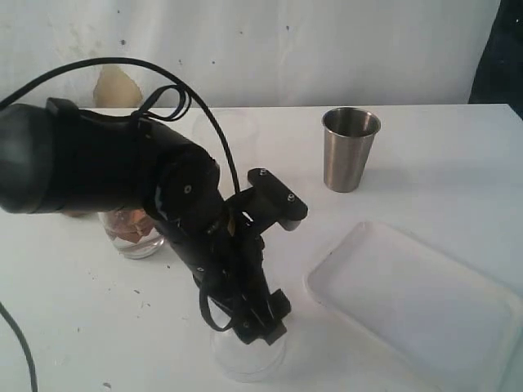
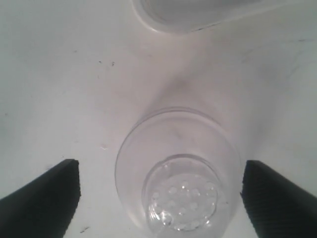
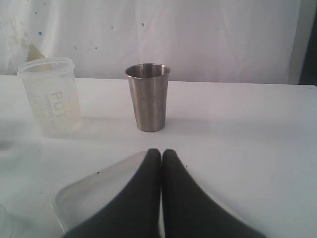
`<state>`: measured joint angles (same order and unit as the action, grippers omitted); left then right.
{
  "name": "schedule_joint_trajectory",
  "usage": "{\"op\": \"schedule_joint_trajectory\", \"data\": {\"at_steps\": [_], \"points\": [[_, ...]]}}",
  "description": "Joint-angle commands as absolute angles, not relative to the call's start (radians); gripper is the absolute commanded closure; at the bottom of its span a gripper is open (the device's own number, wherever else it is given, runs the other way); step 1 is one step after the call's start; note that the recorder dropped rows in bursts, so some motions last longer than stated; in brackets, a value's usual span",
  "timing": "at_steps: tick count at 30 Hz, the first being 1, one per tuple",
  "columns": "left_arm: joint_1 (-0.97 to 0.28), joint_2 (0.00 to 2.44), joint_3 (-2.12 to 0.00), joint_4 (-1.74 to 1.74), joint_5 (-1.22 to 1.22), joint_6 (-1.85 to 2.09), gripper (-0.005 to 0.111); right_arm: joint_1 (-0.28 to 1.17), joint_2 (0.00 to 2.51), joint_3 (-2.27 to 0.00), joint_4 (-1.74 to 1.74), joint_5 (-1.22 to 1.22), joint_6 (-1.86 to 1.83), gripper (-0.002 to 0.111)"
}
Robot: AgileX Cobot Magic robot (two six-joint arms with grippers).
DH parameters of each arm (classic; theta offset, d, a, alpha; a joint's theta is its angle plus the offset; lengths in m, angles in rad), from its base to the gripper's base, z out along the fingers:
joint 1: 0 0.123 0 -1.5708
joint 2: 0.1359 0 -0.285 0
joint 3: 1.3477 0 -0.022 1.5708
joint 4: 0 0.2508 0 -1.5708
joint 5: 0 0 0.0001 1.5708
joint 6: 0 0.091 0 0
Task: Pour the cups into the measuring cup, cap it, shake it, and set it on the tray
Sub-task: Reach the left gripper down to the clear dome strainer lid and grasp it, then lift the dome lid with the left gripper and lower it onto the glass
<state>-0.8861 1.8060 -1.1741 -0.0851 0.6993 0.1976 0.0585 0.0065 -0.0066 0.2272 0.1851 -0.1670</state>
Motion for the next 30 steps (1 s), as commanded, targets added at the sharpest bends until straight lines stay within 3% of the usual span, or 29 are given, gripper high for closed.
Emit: {"op": "schedule_joint_trajectory", "data": {"at_steps": [1,6,12,16,30], "points": [[-0.892,1.804,-1.162,-0.08,0.686,0.187,0.035,0.06,0.0,0.0,0.22,0.178,-0.179,0.108],[-0.892,1.804,-1.162,-0.08,0.708,0.187,0.062,0.06,0.0,0.0,0.22,0.178,-0.179,0.108],[-0.892,1.804,-1.162,-0.08,0.765,0.199,0.068,0.06,0.0,0.0,0.223,0.178,-0.16,0.108],[-0.89,1.804,-1.2,-0.058,0.84,0.21,0.106,0.06,0.0,0.0,0.224,0.178,-0.155,0.108],[-0.887,1.786,-1.511,0.159,1.221,0.209,0.107,0.06,0.0,0.0,0.224,0.178,-0.154,0.108]]}}
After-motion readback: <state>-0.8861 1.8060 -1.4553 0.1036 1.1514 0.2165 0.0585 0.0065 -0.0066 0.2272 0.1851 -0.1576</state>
